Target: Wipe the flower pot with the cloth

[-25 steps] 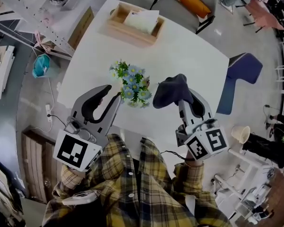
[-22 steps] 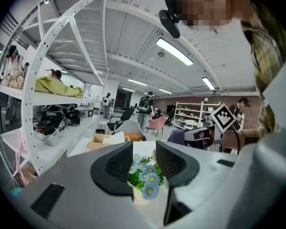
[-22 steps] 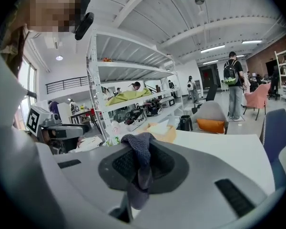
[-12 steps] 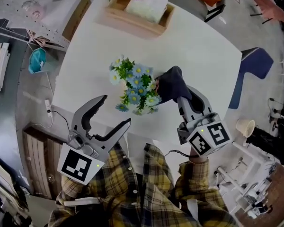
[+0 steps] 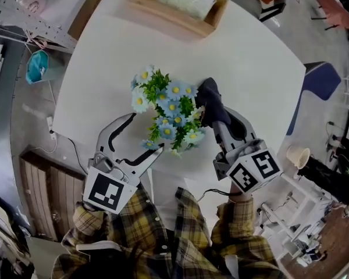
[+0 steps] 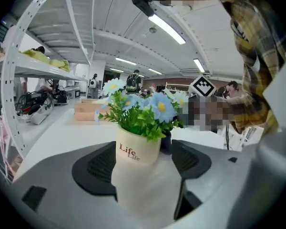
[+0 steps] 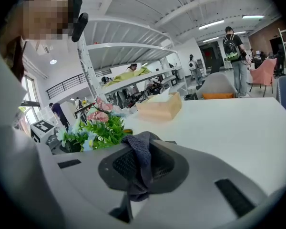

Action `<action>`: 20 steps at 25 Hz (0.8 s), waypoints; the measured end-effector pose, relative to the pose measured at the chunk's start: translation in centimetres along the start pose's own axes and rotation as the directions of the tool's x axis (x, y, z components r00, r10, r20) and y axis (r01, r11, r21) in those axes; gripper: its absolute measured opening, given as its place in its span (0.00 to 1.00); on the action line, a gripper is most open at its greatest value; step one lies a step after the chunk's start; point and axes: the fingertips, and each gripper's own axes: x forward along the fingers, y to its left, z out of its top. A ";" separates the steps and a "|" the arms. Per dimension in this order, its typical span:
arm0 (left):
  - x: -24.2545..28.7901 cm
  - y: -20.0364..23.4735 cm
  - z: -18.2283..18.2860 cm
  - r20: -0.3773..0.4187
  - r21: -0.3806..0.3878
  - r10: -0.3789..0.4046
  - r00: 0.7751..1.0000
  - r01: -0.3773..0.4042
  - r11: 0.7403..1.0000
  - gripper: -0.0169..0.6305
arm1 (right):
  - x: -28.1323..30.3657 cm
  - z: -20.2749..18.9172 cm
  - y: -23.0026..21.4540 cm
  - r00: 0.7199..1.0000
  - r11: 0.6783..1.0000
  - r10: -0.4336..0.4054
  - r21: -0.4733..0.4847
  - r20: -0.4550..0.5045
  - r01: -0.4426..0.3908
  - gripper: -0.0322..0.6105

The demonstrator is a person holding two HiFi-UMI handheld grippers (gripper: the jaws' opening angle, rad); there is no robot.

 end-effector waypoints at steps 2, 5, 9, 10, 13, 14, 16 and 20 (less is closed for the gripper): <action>1.1 0.3 -0.5 0.001 0.003 0.000 1.000 0.000 1.000 0.57 | 0.4 -0.7 -0.1 1.000 1.000 0.009 0.005 -0.013 -0.009 0.07; 2.6 0.6 -0.9 0.001 0.013 -0.009 1.000 0.009 1.000 0.57 | 0.9 -1.3 -0.3 1.000 1.000 0.019 0.014 -0.021 -0.019 0.07; 3.9 1.0 -0.9 0.009 0.047 -0.015 1.000 0.015 0.999 0.60 | 1.5 -1.7 -0.3 0.999 0.999 0.035 0.028 -0.023 -0.034 0.07; 4.1 1.0 -0.9 0.010 0.051 -0.018 1.000 0.018 0.999 0.61 | 1.6 -1.8 -0.3 0.999 0.999 0.038 0.030 -0.026 -0.037 0.07; 4.7 1.0 -0.8 0.008 0.065 -0.024 1.000 0.024 0.998 0.62 | 2.0 -2.3 -0.3 0.998 0.998 0.048 0.036 -0.034 -0.046 0.07; 4.9 1.0 -0.8 0.006 0.070 -0.028 1.000 0.027 0.997 0.62 | 2.1 -2.5 -0.3 0.998 0.998 0.051 0.038 -0.037 -0.050 0.07; 5.2 1.1 -0.9 0.002 0.084 -0.034 0.999 0.034 0.996 0.62 | 2.4 -2.8 0.0 0.997 0.997 0.062 0.045 -0.044 -0.060 0.07; 5.1 1.3 -1.1 -0.009 0.105 -0.053 0.999 0.053 0.993 0.62 | 3.1 -3.5 0.8 0.994 0.995 0.092 0.053 -0.060 -0.089 0.07</action>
